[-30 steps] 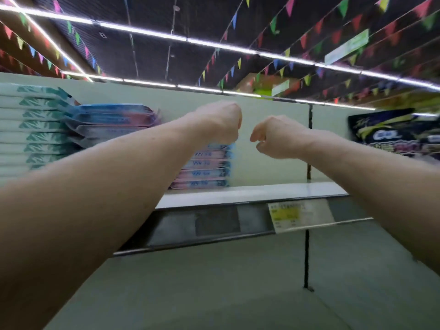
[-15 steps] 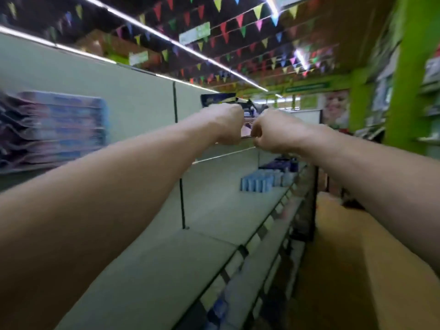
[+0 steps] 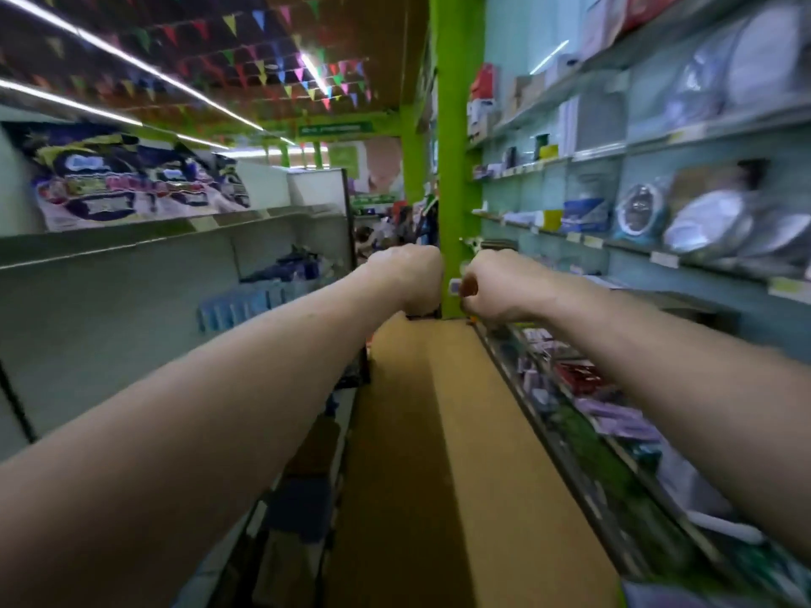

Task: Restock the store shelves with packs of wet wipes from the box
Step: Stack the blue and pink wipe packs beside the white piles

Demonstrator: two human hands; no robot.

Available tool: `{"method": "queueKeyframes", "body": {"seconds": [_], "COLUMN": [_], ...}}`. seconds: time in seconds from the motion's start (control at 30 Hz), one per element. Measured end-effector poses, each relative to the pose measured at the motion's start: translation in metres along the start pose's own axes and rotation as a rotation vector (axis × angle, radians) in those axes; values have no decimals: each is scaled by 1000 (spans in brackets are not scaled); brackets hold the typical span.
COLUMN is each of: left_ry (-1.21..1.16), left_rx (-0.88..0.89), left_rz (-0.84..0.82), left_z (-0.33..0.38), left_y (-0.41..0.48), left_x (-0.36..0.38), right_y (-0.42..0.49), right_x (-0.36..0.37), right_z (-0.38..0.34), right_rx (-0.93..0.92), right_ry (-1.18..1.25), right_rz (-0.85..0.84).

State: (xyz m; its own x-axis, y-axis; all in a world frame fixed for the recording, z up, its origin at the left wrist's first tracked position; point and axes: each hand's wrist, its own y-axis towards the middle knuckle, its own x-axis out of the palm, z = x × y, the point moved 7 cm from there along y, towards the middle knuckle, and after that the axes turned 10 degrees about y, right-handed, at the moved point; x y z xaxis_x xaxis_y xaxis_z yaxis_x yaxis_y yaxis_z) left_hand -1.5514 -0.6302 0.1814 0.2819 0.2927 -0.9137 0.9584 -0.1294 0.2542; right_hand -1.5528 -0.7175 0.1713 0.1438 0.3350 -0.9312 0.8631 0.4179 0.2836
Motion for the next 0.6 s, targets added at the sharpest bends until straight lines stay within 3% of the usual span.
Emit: {"method": "queueKeyframes", "body": {"seconds": [0.27,0.6], "left_ry": [-61,-95], "left_rx": [234,487], "left_rz": [-100,-229], "left_z": [208,401], "left_y": [14,6], "left_x": [21,61], "right_y": [-105,-216], "right_x": [10,38], "right_z": [186,325], "right_rx": [317,558], "right_ry": [-7,105], "right_rz": [-91,-112]}}
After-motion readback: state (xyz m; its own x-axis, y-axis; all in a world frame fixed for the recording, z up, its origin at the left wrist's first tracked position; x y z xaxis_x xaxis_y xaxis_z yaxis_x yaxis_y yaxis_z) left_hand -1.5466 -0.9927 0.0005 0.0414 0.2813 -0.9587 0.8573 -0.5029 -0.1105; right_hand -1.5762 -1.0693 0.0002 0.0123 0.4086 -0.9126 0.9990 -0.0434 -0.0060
